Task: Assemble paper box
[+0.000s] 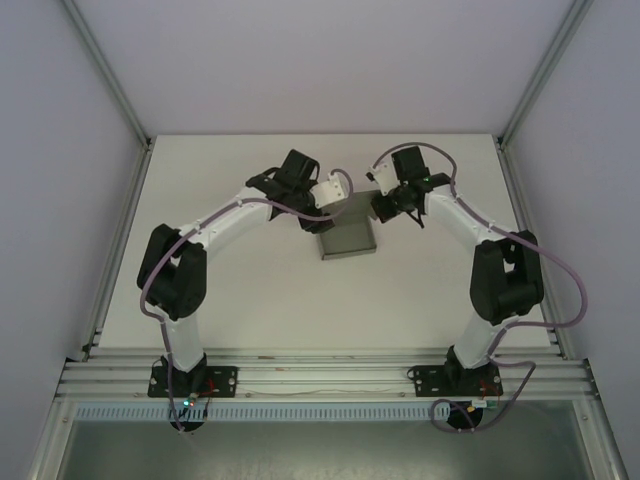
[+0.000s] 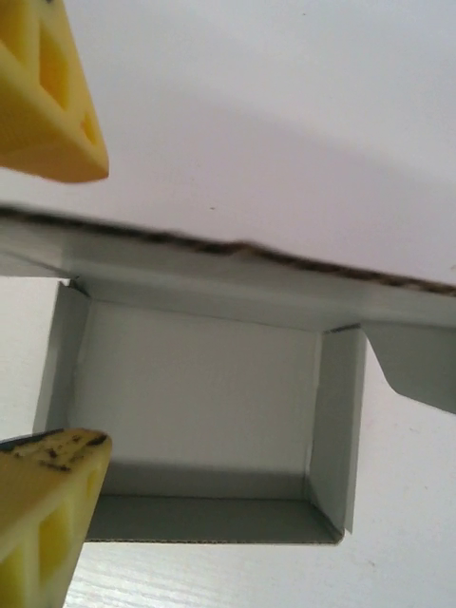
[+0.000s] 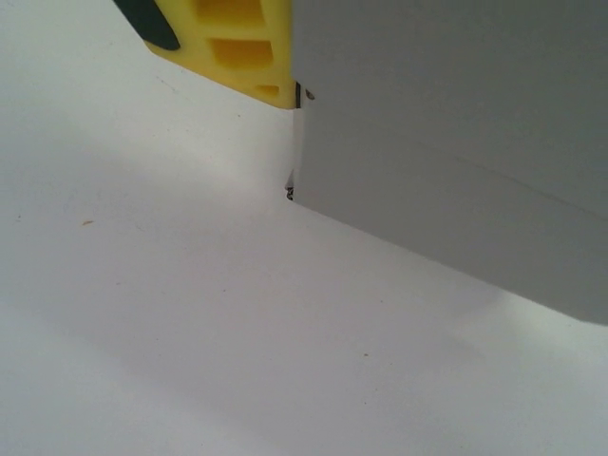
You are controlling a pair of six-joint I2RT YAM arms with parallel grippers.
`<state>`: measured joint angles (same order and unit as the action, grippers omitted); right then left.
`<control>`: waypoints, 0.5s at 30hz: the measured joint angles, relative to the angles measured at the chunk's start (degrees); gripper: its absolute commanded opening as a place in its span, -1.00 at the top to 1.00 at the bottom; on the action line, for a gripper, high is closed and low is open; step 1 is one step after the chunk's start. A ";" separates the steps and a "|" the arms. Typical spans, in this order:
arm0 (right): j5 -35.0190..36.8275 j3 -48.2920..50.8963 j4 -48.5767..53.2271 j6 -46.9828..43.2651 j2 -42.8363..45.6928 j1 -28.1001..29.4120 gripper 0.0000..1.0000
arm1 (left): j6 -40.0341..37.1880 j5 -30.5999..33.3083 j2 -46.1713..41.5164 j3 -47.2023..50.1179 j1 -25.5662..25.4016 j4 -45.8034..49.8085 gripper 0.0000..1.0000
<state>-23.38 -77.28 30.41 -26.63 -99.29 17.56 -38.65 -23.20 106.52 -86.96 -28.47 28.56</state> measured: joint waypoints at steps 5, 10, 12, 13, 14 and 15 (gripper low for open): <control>-0.22 -0.15 2.29 0.26 0.00 -0.04 1.00 | 2.19 1.11 0.02 -0.39 1.86 2.34 0.17; 0.11 -1.20 3.04 1.97 0.00 -0.04 1.00 | 3.56 2.78 0.76 -2.69 2.08 4.26 0.87; 0.48 -1.36 3.06 2.89 0.00 -0.02 1.00 | 4.13 3.23 1.03 -3.26 1.97 4.48 0.97; 0.63 -1.38 3.04 3.37 0.00 -0.02 1.00 | 4.39 3.45 1.16 -3.43 1.95 4.48 0.99; 0.74 -1.38 3.04 4.33 0.00 0.00 1.00 | 4.87 3.82 1.36 -3.61 1.88 4.44 0.99; 0.96 -1.38 3.04 5.25 0.00 0.02 1.00 | 5.79 4.20 1.51 -3.76 1.84 4.31 1.00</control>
<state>-22.41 -78.65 33.45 -21.39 -99.29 17.58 -32.86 -19.00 108.03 -90.72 -26.63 32.86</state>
